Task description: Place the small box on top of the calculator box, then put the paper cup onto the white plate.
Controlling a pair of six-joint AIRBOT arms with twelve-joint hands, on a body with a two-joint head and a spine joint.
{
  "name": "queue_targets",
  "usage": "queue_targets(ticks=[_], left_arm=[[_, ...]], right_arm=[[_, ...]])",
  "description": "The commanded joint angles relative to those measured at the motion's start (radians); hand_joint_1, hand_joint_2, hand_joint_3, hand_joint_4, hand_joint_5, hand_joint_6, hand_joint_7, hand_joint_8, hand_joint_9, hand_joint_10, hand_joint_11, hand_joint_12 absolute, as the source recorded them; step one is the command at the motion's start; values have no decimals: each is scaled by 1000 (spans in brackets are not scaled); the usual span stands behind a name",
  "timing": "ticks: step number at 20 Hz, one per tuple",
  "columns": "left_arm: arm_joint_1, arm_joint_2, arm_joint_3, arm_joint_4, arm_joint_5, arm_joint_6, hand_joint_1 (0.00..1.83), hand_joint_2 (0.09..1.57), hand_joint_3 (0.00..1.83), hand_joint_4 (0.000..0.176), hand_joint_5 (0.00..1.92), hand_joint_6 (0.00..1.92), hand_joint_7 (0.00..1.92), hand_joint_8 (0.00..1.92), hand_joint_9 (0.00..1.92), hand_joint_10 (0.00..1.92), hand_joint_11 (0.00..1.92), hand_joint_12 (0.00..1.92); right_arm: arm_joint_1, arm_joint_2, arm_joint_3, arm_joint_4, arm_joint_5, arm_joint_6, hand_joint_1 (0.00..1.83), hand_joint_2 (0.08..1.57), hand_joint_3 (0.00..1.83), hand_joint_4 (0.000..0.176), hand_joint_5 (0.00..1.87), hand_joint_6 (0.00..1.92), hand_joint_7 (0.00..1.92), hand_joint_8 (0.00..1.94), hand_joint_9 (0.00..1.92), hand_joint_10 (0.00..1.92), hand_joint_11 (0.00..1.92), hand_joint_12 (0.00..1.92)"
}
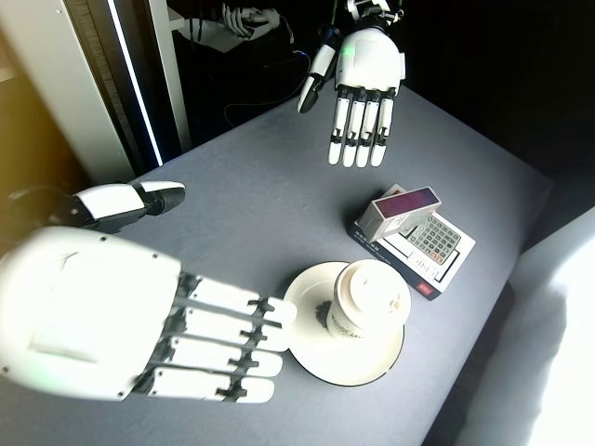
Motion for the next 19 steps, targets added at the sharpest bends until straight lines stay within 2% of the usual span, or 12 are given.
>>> queue_targets(ticks=[1,3,8,13,17,19], left_arm=[[-16,6,-2,-21,-96,-1,0,1296,1,0,322,2,333,3,274,4,1,458],[-24,7,-2,-22,-96,-6,0,1290,0,0,321,1,327,1,272,2,0,472],[-37,7,2,-29,-96,-7,0,1294,0,0,314,2,318,3,261,4,2,436],[-42,8,2,-31,-95,-7,0,1297,0,0,310,1,308,1,249,1,0,399],[-44,9,6,-31,-96,-7,0,1298,0,0,323,2,337,4,290,6,2,475],[-50,11,6,-31,-96,-12,0,1300,1,0,300,0,306,0,260,1,0,406]], right_arm=[[4,13,2,43,63,9,116,742,21,0,0,0,0,0,0,0,0,0],[7,13,2,43,62,9,10,839,29,0,0,0,0,0,0,0,0,0],[13,11,-7,43,72,7,0,946,26,0,0,0,0,0,0,0,0,0],[14,11,-9,43,78,5,0,987,13,0,0,0,0,0,0,0,0,0],[15,11,-9,43,90,2,0,1001,11,0,0,0,0,0,0,0,0,0],[16,10,-9,43,91,0,0,1002,10,0,0,0,0,0,0,0,0,0]])
